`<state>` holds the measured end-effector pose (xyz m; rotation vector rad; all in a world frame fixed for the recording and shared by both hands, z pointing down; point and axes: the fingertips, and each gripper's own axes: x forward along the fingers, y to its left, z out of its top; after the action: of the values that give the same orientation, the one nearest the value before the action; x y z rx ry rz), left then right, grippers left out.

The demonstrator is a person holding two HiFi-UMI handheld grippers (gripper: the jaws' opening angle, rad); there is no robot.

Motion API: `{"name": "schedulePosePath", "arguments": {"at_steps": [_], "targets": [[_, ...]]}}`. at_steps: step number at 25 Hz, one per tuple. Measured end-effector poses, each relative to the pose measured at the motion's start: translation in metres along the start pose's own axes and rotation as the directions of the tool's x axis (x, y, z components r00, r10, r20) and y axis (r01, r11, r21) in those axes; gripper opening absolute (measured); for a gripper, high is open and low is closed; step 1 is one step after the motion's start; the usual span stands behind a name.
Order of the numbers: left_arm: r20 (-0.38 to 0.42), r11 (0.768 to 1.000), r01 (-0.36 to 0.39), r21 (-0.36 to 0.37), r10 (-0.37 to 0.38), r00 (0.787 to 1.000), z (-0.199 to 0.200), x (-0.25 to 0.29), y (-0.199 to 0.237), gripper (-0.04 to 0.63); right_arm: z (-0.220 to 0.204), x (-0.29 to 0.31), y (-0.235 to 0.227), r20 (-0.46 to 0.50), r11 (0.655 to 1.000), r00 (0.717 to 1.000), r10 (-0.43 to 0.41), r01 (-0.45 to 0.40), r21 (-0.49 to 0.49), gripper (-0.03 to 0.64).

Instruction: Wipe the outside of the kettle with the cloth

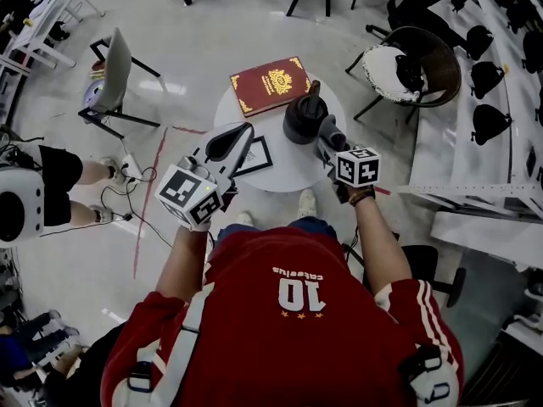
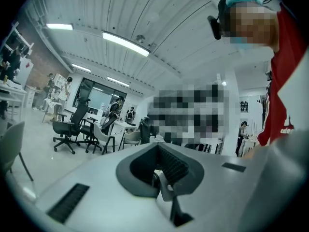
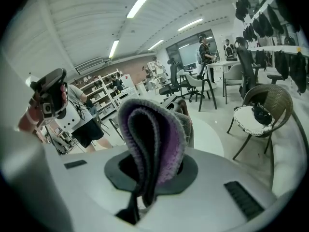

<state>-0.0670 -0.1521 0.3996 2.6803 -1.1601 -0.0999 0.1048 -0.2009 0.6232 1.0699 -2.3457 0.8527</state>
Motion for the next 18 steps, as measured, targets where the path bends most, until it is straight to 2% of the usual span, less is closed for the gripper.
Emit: {"name": "schedulePosePath", "arguments": {"at_steps": [12, 18], "targets": [[-0.012, 0.999, 0.04, 0.003, -0.04, 0.999, 0.002, -0.024, 0.008, 0.006, -0.025, 0.016, 0.043, -0.024, 1.0, 1.0, 0.004, -0.003, 0.014, 0.046], [-0.02, 0.999, 0.042, 0.006, -0.042, 0.999, -0.002, -0.041, 0.019, 0.006, -0.025, 0.029, 0.061, -0.013, 1.0, 1.0, 0.005, -0.005, 0.025, 0.046]]}}
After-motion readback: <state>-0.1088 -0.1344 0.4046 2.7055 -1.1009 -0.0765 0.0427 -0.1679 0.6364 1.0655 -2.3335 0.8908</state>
